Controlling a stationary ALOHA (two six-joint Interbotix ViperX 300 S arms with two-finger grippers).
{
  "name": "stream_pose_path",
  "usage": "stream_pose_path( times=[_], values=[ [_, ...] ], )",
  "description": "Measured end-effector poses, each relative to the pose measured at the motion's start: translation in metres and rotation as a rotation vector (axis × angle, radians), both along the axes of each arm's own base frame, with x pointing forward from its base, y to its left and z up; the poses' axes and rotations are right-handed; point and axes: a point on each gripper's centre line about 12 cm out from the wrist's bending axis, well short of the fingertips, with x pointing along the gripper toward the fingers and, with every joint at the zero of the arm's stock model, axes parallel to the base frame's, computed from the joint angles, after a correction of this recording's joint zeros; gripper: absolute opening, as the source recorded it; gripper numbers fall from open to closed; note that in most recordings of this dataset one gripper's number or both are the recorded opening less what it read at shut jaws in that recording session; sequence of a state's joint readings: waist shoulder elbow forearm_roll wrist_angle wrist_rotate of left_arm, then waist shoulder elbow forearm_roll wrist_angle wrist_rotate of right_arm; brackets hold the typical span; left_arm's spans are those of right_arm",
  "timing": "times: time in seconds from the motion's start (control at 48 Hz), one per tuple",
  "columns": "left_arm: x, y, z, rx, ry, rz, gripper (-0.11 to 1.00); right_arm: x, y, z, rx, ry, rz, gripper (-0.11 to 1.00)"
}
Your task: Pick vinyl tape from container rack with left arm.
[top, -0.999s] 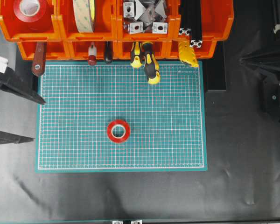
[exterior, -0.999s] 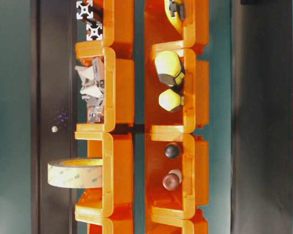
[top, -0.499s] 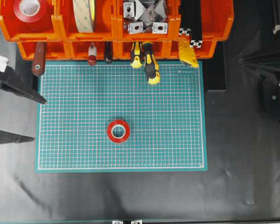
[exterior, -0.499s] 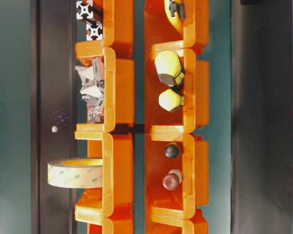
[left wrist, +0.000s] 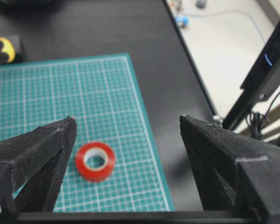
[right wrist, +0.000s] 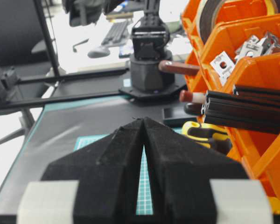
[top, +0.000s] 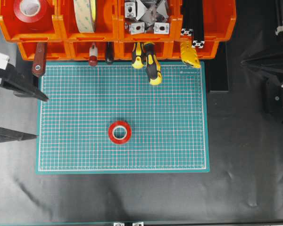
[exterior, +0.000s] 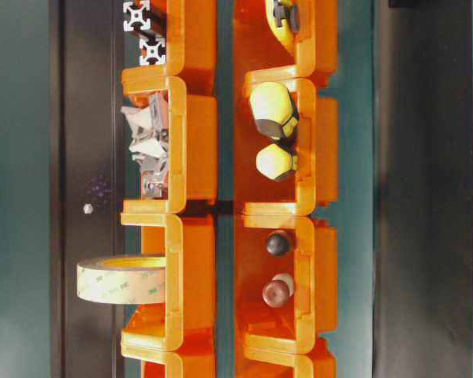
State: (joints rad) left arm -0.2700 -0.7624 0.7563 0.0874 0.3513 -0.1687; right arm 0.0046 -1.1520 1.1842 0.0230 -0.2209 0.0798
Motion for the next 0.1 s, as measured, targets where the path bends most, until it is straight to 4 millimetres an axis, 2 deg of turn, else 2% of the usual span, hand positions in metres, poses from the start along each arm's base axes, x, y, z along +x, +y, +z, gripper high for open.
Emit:
stream_pose_path(
  times=[0.104],
  values=[
    [0.0009, 0.0004, 0.0008, -0.001, -0.009, 0.002, 0.86, 0.0000, 0.0002, 0.0007, 0.000, -0.006, 0.001, 0.00]
  ],
)
